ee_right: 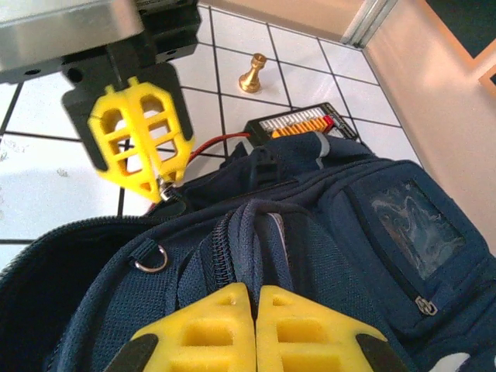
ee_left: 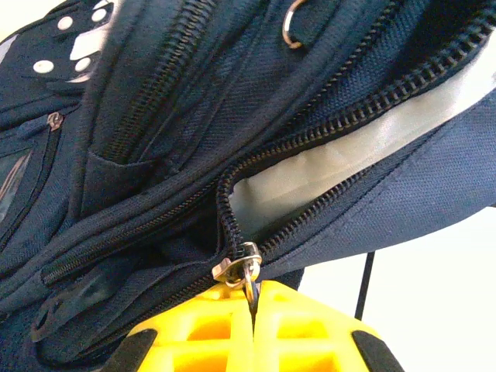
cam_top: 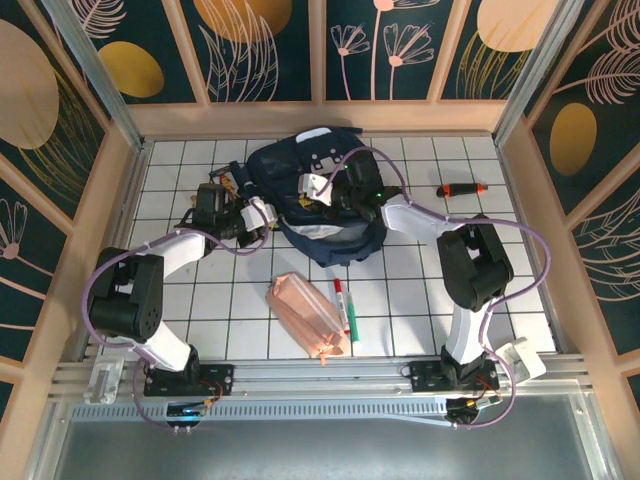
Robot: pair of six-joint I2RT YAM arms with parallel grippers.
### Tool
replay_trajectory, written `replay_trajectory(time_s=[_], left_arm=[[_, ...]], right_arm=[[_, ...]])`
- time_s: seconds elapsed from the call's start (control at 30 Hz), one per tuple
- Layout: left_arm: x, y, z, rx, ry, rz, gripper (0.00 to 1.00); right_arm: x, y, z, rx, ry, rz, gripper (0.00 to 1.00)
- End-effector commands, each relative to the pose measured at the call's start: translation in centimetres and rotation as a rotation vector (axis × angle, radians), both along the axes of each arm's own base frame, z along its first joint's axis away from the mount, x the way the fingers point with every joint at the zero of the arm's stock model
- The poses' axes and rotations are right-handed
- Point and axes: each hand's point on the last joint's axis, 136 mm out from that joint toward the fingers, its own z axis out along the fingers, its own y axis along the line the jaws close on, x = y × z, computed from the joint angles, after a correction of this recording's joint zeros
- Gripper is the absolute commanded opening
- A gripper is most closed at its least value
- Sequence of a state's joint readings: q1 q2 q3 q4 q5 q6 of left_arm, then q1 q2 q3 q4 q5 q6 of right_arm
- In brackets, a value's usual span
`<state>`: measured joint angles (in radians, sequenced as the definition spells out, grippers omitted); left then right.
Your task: Pack books, pencil case, and school supplies into a backpack
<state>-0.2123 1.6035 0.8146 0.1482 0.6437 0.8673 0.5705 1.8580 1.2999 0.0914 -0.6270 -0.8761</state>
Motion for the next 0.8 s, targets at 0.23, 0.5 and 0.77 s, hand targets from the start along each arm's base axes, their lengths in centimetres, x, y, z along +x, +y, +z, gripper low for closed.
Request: replay_trajectory(time_s=[0.23,0.5,0.77], left_arm=[[-5.1,-3.4,2.7,-0.124,-0.005,-0.114,0.0],[-3.2,-3.9,1.7,-0.105,-0.006,-0.12,0.0],[-2.7,-4.1,1.3,-0.099,-0.024,-0.138,0.0]], right_arm=[[1.3,1.4,-0.3,0.081,-0.03,-0.022,0.0],[0.1,-1.8,0.2,0.009,-0.01,0.024,0.17],[0.9,-1.7,3.5,0.011,0.117,-0.077,0.54]])
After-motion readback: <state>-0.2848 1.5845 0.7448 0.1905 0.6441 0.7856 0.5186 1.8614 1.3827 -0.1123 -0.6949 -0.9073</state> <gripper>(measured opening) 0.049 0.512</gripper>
